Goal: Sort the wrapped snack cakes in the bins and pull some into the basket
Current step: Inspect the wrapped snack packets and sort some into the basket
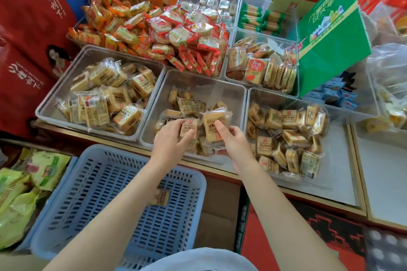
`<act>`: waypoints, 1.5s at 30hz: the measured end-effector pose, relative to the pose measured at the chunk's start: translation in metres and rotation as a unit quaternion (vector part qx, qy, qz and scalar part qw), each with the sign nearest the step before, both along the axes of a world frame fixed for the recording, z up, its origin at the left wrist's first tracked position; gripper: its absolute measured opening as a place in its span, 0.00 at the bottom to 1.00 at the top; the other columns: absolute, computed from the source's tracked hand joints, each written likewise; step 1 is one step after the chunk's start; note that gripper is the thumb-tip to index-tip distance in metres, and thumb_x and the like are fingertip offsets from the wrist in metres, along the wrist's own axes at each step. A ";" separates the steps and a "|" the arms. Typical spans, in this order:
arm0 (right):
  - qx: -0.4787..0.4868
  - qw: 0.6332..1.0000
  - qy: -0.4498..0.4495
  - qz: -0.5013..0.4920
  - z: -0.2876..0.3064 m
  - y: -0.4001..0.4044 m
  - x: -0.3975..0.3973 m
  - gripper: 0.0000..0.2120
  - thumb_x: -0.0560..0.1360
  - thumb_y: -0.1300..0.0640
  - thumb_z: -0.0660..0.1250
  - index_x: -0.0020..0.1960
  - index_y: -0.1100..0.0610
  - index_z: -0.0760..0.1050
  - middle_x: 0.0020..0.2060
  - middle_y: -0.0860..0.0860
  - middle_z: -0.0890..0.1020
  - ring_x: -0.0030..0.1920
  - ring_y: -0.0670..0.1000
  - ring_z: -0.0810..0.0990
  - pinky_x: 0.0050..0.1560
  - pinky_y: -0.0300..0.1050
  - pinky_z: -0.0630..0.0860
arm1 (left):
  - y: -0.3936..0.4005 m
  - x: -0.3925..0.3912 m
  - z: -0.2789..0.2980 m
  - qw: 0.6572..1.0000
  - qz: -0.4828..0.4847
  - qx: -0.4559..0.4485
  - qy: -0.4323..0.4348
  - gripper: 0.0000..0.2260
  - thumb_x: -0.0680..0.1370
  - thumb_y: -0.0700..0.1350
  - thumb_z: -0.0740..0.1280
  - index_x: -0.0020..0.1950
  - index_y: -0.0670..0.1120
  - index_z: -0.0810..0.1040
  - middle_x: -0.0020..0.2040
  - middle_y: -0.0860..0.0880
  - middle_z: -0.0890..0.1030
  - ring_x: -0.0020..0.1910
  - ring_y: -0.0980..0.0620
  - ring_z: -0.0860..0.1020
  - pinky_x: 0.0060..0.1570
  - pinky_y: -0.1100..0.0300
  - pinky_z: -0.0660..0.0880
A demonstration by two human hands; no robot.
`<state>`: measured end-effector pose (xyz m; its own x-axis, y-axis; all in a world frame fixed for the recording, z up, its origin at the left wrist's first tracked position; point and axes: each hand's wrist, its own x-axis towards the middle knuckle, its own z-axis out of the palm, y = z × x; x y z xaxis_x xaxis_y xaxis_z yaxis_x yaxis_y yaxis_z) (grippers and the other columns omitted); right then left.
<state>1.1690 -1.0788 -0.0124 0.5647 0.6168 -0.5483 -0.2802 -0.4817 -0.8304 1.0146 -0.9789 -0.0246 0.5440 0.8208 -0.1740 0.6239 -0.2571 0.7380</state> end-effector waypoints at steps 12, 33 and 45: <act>-0.162 0.948 -0.215 0.172 -0.068 0.096 0.025 0.32 0.85 0.52 0.61 0.83 0.55 0.51 0.80 0.55 0.59 0.78 0.57 0.62 0.76 0.52 0.61 | 0.012 -0.016 -0.069 0.943 -0.133 0.106 0.286 0.45 0.71 0.77 0.40 0.80 0.52 0.62 0.81 0.51 0.62 0.81 0.48 0.52 0.79 0.43 0.45; -0.106 0.981 -0.163 -0.023 -0.027 -0.118 0.112 0.10 0.82 0.60 0.64 0.61 0.55 0.80 0.55 0.48 0.81 0.51 0.45 0.79 0.42 0.35 0.72 | -0.103 0.095 -0.057 0.934 -0.262 0.122 0.210 0.40 0.82 0.68 0.52 0.85 0.47 0.42 0.85 0.50 0.44 0.83 0.52 0.41 0.80 0.50 0.40; -0.123 0.923 -0.197 0.307 -0.086 -0.057 0.158 0.25 0.80 0.56 0.70 0.75 0.55 0.70 0.71 0.51 0.75 0.71 0.51 0.73 0.66 0.44 0.70 | -0.112 0.107 -0.079 0.930 -0.212 0.158 0.256 0.44 0.74 0.74 0.36 0.84 0.51 0.43 0.84 0.52 0.55 0.83 0.50 0.51 0.73 0.51 0.48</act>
<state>1.3270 -1.1362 -0.0987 0.3345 0.7715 -0.5413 0.4084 -0.6363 -0.6545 1.1212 -1.0908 -0.1038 0.7422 0.6061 -0.2861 0.6664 -0.7129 0.2184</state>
